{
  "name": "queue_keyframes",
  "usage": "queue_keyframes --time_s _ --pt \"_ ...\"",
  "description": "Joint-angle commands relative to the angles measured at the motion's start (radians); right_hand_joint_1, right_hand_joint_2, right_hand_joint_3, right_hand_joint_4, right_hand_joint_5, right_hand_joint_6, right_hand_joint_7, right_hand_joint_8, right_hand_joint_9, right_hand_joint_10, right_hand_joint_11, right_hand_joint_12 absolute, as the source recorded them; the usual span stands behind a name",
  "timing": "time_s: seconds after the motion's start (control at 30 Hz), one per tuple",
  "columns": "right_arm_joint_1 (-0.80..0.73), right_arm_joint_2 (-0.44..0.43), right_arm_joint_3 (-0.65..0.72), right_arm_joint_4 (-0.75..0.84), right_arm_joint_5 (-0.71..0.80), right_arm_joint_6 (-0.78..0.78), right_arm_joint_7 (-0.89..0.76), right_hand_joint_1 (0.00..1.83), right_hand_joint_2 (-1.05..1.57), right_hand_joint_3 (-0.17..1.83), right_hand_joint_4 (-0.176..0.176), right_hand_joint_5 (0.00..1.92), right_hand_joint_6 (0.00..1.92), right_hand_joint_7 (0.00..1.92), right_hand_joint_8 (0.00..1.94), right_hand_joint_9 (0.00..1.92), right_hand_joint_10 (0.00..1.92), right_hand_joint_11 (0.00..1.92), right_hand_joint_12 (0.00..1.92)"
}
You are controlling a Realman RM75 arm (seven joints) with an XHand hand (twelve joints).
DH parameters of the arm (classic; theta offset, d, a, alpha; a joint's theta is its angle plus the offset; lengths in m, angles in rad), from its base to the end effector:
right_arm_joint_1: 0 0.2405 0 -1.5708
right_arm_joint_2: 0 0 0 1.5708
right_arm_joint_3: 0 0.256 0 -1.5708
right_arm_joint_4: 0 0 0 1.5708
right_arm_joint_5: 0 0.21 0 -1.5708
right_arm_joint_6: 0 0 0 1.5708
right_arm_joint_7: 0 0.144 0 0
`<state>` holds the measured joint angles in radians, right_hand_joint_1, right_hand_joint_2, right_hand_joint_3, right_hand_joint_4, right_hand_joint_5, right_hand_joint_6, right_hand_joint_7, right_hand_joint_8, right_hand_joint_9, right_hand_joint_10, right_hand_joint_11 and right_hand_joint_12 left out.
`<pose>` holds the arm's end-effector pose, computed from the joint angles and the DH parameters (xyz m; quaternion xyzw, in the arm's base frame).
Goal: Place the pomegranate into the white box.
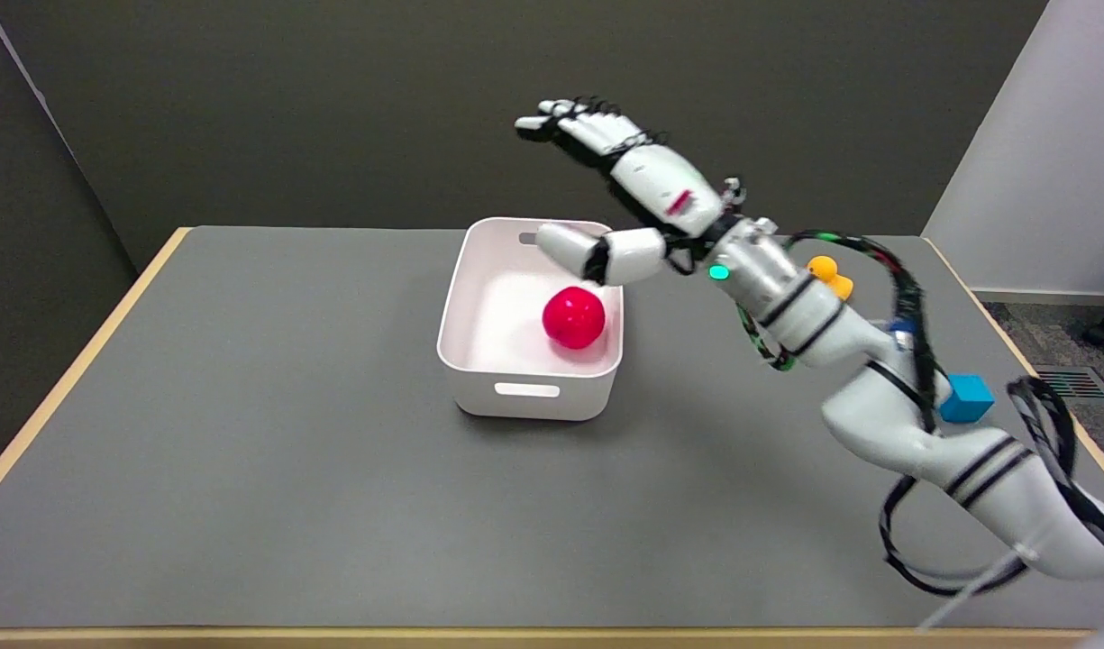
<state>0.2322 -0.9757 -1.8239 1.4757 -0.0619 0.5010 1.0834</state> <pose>-0.1497 -0.3739 0.2892 0.8462 -0.0390 0.2458 0.4712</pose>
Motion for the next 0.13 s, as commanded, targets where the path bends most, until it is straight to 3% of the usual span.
queue_keyframes --time_s 0.03,0.13 --pt "-0.398 0.052 0.192 0.081 0.564 0.497 -0.052 0.17 0.64 0.82 0.076 0.19 0.38 0.16 0.24 0.0 0.45 0.0 0.81" --pt "-0.417 0.049 0.19 0.071 0.568 0.503 -0.052 0.17 0.65 0.83 0.078 0.2 0.4 0.18 0.24 0.0 0.47 0.0 0.83"
